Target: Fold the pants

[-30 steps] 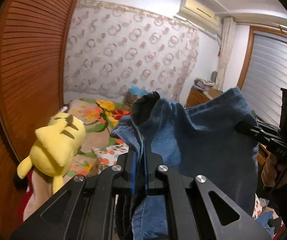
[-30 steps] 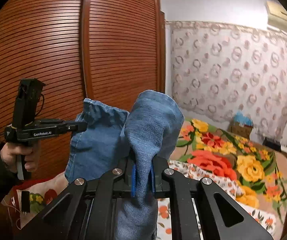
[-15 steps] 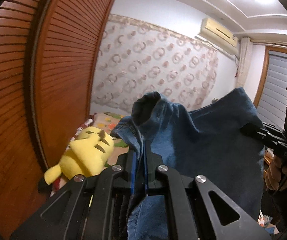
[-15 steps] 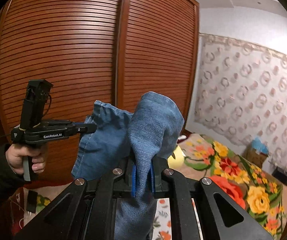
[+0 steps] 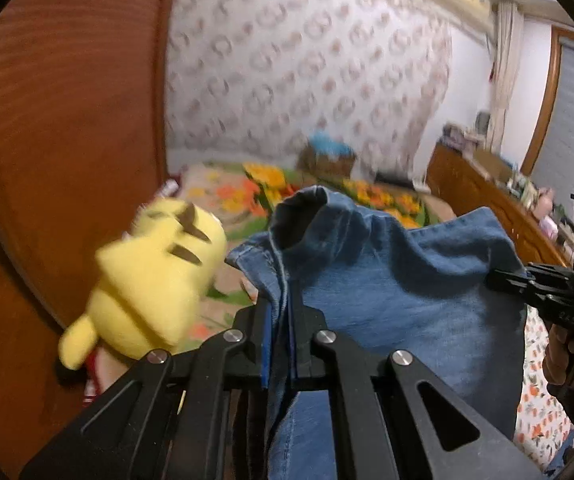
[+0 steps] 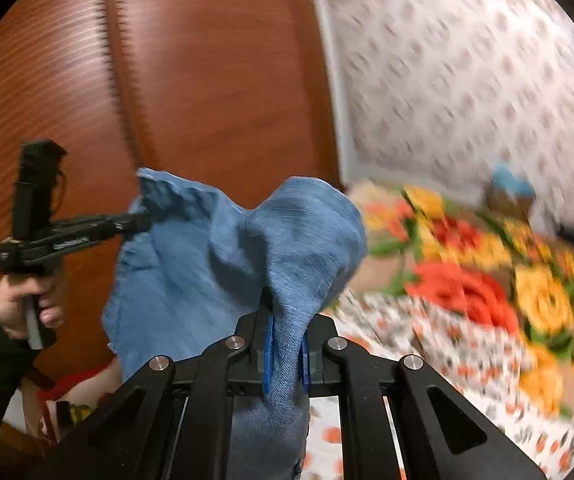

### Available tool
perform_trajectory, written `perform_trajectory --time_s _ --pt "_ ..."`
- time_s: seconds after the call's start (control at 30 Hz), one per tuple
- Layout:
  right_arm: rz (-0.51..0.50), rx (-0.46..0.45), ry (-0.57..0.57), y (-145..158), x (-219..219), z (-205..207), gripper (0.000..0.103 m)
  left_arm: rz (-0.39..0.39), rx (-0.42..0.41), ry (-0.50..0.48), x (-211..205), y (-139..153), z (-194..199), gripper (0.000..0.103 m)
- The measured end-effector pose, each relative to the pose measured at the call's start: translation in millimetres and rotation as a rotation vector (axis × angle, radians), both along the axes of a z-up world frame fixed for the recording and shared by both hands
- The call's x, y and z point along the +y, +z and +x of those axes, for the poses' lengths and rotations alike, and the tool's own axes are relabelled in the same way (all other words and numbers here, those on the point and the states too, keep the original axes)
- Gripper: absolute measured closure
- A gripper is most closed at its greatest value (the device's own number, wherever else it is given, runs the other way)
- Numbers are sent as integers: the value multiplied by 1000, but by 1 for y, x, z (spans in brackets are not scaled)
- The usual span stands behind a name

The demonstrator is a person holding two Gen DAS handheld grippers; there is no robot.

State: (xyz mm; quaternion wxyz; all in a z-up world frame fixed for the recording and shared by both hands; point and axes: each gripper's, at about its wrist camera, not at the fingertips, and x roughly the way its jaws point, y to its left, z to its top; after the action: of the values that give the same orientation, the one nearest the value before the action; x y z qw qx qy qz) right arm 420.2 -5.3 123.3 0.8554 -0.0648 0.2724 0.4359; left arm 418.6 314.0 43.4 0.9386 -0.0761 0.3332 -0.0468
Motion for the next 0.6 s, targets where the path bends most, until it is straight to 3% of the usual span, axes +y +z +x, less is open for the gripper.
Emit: perform_trajectory --time_s 0.2,0.4,0.5,0.6 --pt "-28 119 -66 -66 -31 79 93 1 86 -45 -24 -59 60 96" --pt "-52 178 -83 -94 -33 122 91 37 143 -68 -36 -89 93 93" --pt "-56 207 -92 -99 -2 142 88 34 155 -68 -35 -97 96 91" --pt "-62 205 -106 -97 -3 133 78 19 143 -65 -30 -95 90 81"
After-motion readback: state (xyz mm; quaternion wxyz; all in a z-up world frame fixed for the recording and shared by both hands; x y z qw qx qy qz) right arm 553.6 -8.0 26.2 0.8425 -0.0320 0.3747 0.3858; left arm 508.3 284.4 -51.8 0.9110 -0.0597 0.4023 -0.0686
